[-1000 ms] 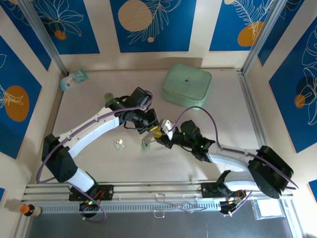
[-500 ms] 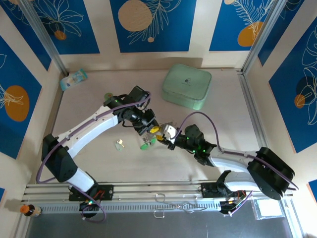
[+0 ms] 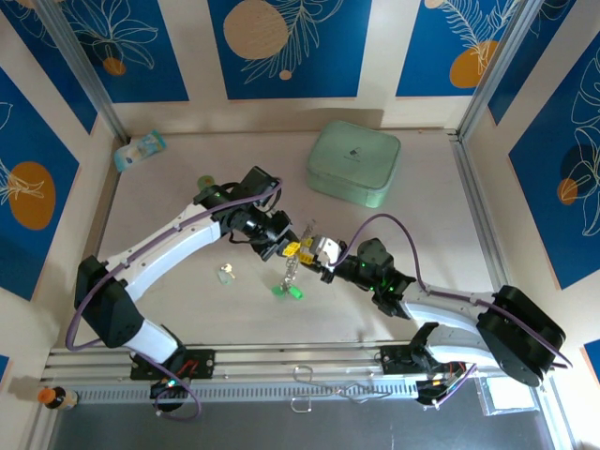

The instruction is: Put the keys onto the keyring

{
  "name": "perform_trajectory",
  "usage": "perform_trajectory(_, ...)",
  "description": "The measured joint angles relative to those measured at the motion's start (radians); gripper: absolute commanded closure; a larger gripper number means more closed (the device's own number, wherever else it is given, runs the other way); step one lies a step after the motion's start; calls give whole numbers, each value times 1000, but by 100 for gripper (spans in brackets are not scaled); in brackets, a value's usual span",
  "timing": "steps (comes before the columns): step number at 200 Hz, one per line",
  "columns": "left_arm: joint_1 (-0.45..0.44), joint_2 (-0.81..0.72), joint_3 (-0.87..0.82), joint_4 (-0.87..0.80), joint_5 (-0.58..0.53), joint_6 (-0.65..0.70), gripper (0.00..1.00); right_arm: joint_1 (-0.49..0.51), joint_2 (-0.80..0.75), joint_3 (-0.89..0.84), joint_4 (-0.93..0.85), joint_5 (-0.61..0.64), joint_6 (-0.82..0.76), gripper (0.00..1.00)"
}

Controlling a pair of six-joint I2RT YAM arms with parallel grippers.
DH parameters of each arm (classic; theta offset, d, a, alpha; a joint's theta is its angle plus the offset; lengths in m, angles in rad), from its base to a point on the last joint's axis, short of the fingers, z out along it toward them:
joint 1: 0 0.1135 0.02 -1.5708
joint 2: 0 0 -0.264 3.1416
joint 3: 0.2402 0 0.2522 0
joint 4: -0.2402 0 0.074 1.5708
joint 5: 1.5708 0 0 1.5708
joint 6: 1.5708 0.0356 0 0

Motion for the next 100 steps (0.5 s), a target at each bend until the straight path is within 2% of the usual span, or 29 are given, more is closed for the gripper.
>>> perform_trajectory(44,0,-6,-9,0,-1,-12,100,15,27,0,27,-4,-4,82)
perform_trajectory(100,0,-18,-32,8,0,-32,100,23,45,0,43,-11,-4,81)
